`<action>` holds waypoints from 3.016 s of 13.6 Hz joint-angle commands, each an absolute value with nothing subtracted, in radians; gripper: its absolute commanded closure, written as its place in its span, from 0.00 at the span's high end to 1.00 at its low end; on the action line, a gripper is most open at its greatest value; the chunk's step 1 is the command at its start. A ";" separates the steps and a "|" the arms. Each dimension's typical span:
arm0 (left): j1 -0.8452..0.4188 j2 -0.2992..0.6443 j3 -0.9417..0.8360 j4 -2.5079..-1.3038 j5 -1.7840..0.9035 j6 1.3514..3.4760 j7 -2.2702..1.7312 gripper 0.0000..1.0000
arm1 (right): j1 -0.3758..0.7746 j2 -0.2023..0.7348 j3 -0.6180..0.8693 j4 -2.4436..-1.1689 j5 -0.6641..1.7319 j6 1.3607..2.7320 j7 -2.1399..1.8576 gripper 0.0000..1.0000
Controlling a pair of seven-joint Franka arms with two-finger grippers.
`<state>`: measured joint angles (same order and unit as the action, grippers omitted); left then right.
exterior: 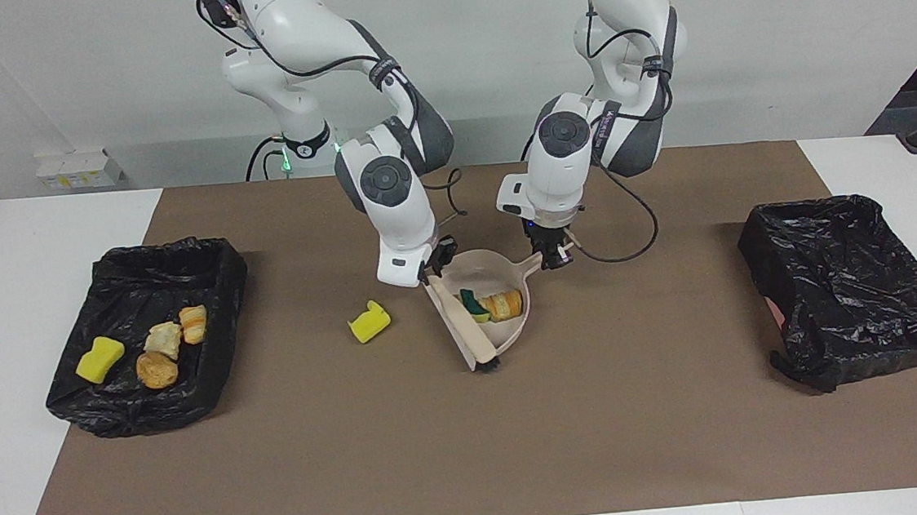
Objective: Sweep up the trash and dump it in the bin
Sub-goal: 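Sweep the last yellow sponge into the dustpan with the right gripper, then carry the loaded dustpan to the other black bag with the left gripper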
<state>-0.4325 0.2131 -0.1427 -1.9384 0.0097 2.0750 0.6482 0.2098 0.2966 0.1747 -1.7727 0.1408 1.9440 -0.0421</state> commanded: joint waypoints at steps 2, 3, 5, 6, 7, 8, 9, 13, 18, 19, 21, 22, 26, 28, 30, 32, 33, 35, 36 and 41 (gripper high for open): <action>-0.446 0.176 -0.127 -1.979 0.008 2.076 0.754 0.00 | 0.092 0.204 0.173 -1.827 0.126 1.870 -0.020 0.00; -0.449 0.176 -0.127 -1.979 0.011 2.069 0.758 0.00 | 0.063 0.180 0.175 -1.871 0.095 1.879 0.010 0.00; -0.453 0.176 -0.127 -1.979 0.014 2.077 0.759 0.00 | 0.037 0.144 0.173 -1.943 0.030 1.894 0.034 0.00; -0.453 0.176 -0.127 -1.979 0.014 2.074 0.758 0.00 | 0.008 0.115 0.173 -1.995 0.009 1.923 0.034 0.00; -0.453 0.176 -0.127 -1.979 0.014 2.072 0.755 0.00 | -0.012 0.085 0.173 -2.069 0.006 1.981 0.032 0.00; -0.453 0.176 -0.129 -1.979 0.014 2.082 0.753 0.00 | -0.034 0.046 0.175 -2.150 0.005 2.058 0.026 0.00; -0.453 0.176 -0.129 -1.979 0.014 2.083 0.750 0.00 | -0.035 0.014 0.175 -2.211 0.005 2.107 0.023 0.00; -0.449 0.176 -0.127 -1.980 0.014 2.085 0.749 0.00 | 0.039 0.052 0.186 -2.230 0.005 2.132 0.125 0.00; -0.448 0.175 -0.129 -1.983 0.012 2.072 0.719 0.00 | 0.219 0.136 0.187 -2.171 0.121 2.177 0.254 0.00; -0.446 0.173 -0.129 -1.986 0.012 2.075 0.718 0.00 | 0.260 0.156 0.187 -2.152 0.194 2.178 0.258 0.00; -0.442 0.170 -0.129 -1.999 0.012 2.088 0.712 0.00 | 0.308 0.166 0.187 -2.138 0.257 2.184 0.259 0.00; -0.440 0.169 -0.127 -1.999 0.012 2.086 0.712 0.00 | 0.327 0.164 0.187 -2.135 0.280 2.184 0.256 0.00; -0.404 0.172 -0.126 -1.997 0.012 2.088 0.700 0.00 | 0.299 0.166 0.181 -2.132 0.270 2.157 0.195 0.00; -0.376 0.170 -0.127 -1.997 0.011 2.072 0.657 0.00 | 0.264 0.170 0.179 -2.132 0.240 2.154 0.192 0.00; -0.355 0.167 -0.126 -1.996 0.006 2.077 0.620 0.00 | 0.238 0.166 0.176 -2.123 0.181 2.140 0.193 0.00; -0.302 0.129 -0.129 -1.997 -0.003 2.050 0.620 0.00 | 0.212 0.163 0.176 -2.083 0.129 2.077 0.195 0.00; -0.281 0.112 -0.127 -1.997 -0.029 2.031 0.620 0.00 | 0.209 0.163 0.178 -2.053 0.100 2.034 0.207 0.00; -0.241 0.069 -0.126 -1.997 -0.043 2.002 0.583 0.00 | 0.241 0.160 0.184 -2.040 0.078 2.016 0.274 0.00; -0.217 0.042 -0.126 -1.997 -0.043 1.990 0.539 0.00 | 0.285 0.156 0.183 -2.042 0.078 2.017 0.326 0.00; -0.046 -0.046 -0.121 -1.987 -0.043 1.980 0.522 0.00 | 0.498 0.146 0.186 -2.045 0.077 2.026 0.593 0.00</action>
<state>-0.1108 0.0080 -0.1161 -1.9585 -0.0273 1.9849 0.5316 0.4291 0.1513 0.1864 -2.0476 0.0973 2.0336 0.4925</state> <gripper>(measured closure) 0.687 0.740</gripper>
